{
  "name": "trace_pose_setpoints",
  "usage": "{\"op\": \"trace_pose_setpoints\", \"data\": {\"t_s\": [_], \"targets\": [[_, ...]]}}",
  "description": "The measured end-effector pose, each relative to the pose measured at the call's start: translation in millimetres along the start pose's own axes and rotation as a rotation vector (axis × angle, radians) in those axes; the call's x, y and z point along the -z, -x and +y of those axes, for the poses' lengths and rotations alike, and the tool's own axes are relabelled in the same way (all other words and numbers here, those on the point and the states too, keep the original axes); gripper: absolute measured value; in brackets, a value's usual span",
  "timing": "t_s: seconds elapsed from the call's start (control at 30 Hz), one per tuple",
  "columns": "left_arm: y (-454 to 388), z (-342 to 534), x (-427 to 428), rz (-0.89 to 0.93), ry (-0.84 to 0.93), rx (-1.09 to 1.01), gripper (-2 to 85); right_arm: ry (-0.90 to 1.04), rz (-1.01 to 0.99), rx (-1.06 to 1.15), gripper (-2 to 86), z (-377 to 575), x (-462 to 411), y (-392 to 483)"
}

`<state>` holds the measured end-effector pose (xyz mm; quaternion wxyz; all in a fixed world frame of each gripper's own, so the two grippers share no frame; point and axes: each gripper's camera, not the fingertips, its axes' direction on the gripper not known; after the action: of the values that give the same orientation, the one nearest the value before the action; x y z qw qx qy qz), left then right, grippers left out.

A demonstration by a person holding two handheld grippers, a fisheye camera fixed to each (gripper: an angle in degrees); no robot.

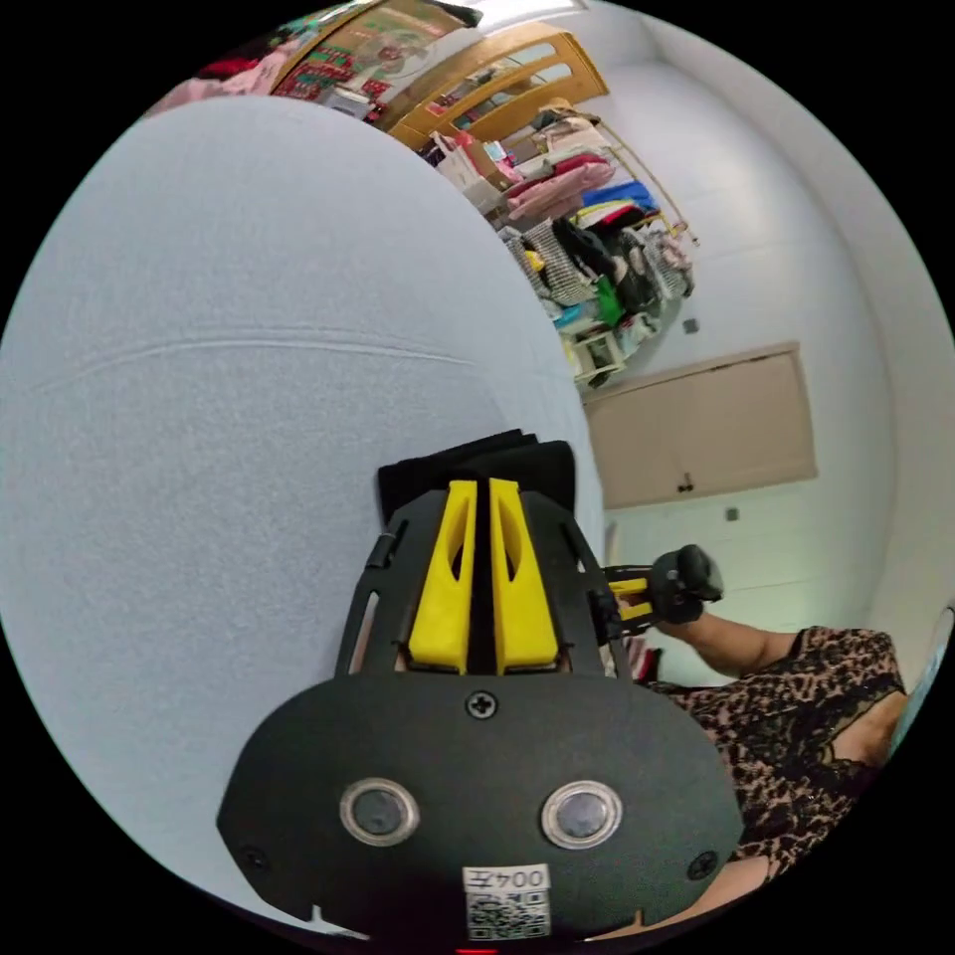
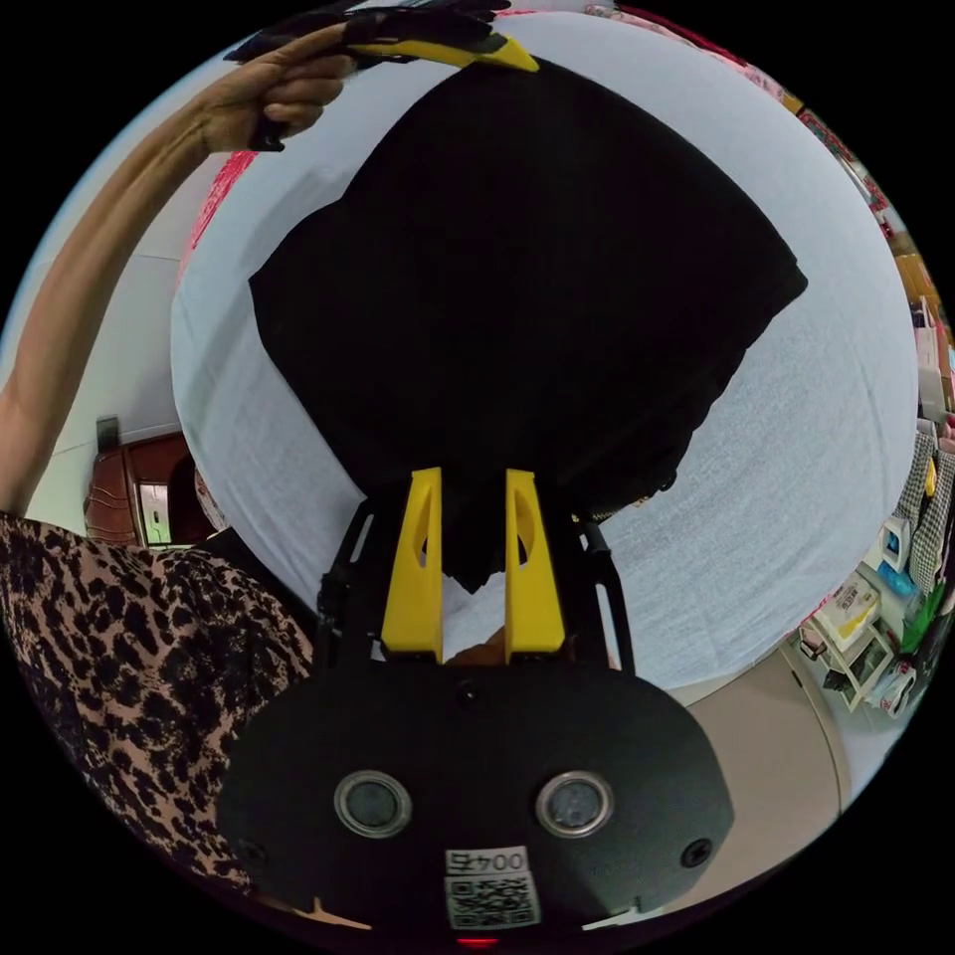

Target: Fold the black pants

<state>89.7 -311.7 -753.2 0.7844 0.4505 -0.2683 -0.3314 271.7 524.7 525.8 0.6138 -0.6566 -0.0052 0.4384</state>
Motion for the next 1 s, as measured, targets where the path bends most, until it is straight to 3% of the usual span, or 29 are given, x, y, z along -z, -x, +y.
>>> {"op": "trace_pose_setpoints", "data": {"t_s": [0.13, 0.27, 0.33, 0.4, 0.47, 0.63, 0.73, 0.83, 0.9, 1.0], "targets": [[17, -3, -21, 0.041, 0.011, 0.075, 2.2, 0.005, 0.004, 0.001, 8.5, 2, -5, 1], [38, 17, -30, 0.300, -0.090, 0.148, 1.5, 0.015, 0.026, 0.013, 8.7, 4, -10, 5], [38, 29, -23, 0.318, -0.148, 0.206, 1.1, 0.023, 0.034, 0.014, 9.2, 5, -12, 6], [28, 54, 9, 0.255, -0.351, 0.288, 0.7, 0.025, 0.037, 0.013, 9.7, 7, -15, 7], [-5, 67, 30, 0.226, -0.465, 0.212, 0.7, 0.014, 0.036, 0.014, 10.1, 11, -18, 9], [-141, 68, -20, -0.031, -0.302, -0.102, 2.3, -0.018, 0.028, -0.003, 10.1, 21, -25, 11], [-172, 63, -69, -0.218, -0.240, -0.100, 5.6, -0.036, 0.017, -0.005, 9.7, 28, -29, 10], [-184, 54, -99, -0.322, -0.206, -0.067, 5.0, -0.057, 0.026, 0.027, 9.7, 36, -34, 14], [-207, 56, -125, -0.485, -0.147, -0.128, 3.9, -0.069, 0.024, 0.022, 10.0, 40, -37, 16], [-231, 71, -135, -0.531, -0.185, -0.149, 3.6, -0.075, 0.020, -0.010, 10.1, 47, -40, 19]]}}
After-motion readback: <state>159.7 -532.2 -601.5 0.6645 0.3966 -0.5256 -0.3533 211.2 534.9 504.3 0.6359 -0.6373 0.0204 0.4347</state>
